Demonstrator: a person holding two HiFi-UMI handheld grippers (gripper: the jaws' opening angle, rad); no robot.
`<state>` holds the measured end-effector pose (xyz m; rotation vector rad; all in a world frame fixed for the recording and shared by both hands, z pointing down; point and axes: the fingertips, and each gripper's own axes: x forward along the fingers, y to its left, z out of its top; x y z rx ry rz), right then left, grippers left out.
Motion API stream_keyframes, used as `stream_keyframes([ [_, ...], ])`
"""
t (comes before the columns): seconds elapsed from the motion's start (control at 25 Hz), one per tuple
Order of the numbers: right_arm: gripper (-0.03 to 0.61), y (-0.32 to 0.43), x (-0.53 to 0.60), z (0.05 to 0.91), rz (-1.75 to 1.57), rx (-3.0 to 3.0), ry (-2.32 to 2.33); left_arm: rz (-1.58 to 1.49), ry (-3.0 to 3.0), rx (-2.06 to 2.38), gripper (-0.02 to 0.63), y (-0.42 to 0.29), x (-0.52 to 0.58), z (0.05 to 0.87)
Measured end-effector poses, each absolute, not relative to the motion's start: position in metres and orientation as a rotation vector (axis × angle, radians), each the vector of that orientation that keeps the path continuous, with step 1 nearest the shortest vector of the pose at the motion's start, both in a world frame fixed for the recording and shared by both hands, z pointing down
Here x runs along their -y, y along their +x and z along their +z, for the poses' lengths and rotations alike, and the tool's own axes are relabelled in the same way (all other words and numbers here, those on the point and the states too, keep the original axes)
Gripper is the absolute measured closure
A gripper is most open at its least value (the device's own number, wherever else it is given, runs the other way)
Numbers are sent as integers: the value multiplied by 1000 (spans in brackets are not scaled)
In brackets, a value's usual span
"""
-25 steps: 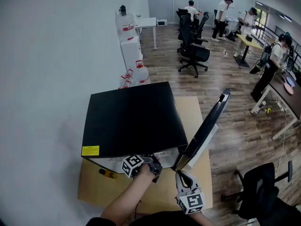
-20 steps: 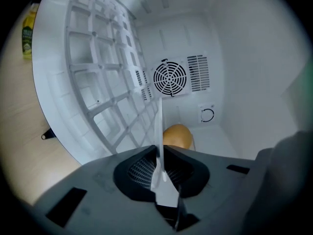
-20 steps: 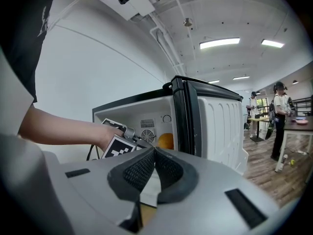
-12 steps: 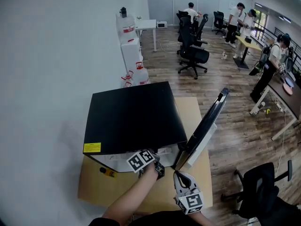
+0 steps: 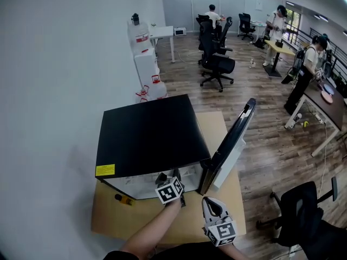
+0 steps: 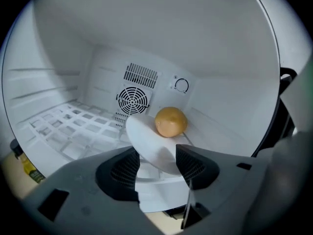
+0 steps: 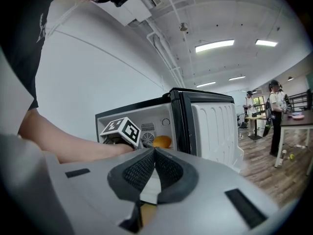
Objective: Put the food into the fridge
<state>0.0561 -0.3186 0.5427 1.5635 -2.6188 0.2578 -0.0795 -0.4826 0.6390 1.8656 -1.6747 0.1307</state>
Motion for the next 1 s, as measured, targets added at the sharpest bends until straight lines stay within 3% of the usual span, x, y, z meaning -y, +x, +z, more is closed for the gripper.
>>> stream_keyframes([
  [0.24,518,60,317,544,261,2607,1583,113,1851,1650,397,-79,479,639],
  [0.52,518,55,313,542,256,2614,1576,245,1924,1591,332,-70,478,641],
  [1.0,518,61,310,540,253,2610,1597,398,1967,1650,283,-71,490,641],
])
